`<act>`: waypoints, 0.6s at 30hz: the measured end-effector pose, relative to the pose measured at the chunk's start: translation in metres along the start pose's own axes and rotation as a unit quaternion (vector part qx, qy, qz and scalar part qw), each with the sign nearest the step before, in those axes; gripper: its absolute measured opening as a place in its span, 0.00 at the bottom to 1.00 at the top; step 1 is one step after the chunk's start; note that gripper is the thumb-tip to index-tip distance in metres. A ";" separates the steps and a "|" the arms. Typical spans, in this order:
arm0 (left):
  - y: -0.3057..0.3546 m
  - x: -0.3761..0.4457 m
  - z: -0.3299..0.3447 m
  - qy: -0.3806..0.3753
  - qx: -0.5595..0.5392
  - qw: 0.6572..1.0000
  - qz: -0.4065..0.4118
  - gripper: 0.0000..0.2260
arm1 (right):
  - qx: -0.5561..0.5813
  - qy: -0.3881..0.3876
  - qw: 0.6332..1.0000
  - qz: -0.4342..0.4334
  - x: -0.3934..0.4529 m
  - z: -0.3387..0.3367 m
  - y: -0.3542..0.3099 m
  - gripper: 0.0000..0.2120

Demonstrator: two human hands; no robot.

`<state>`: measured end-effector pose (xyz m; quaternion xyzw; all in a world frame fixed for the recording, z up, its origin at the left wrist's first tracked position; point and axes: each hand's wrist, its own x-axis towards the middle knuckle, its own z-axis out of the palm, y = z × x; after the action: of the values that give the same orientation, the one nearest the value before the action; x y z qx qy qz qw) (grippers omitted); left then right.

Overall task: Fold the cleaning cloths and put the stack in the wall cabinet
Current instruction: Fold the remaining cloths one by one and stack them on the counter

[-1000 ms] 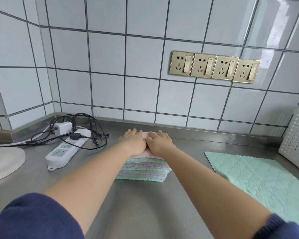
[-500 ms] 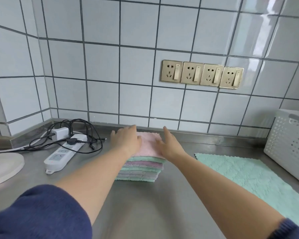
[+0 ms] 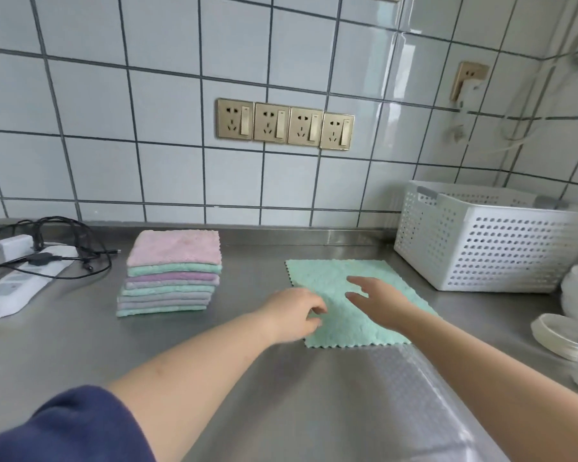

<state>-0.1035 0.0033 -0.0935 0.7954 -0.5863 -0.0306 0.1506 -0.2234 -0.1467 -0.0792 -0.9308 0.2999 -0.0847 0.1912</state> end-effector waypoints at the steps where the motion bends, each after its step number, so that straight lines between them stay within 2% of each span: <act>1: 0.009 0.001 0.007 -0.016 0.001 1.000 0.011 0.14 | -0.014 -0.012 1.000 0.002 -0.007 -0.001 0.009 0.21; 4: 0.030 0.005 0.022 -0.057 0.042 0.997 0.017 0.16 | -0.063 -0.055 0.996 0.010 -0.028 0.001 0.033 0.16; 6: 0.037 0.006 0.028 -0.053 0.082 0.995 0.008 0.15 | -0.099 -0.070 0.993 0.008 -0.037 0.009 0.041 0.17; 9: 0.041 0.005 0.031 -0.022 0.153 0.988 0.005 0.10 | -0.114 -0.031 0.993 -0.006 -0.046 0.021 0.045 0.18; 12: 0.042 0.002 0.033 0.009 0.206 0.978 0.017 0.14 | -0.129 0.009 0.991 -0.026 -0.050 0.027 0.043 0.16; 18: 0.028 -0.016 0.030 0.028 0.099 0.994 -0.029 0.13 | -0.153 0.058 0.984 -0.063 -0.059 0.035 0.034 0.15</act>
<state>-0.1412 0.0052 -0.1162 0.8235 -0.5588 0.0451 0.0864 -0.2796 -0.1262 -0.1277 -0.9597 0.2602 -0.1032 0.0231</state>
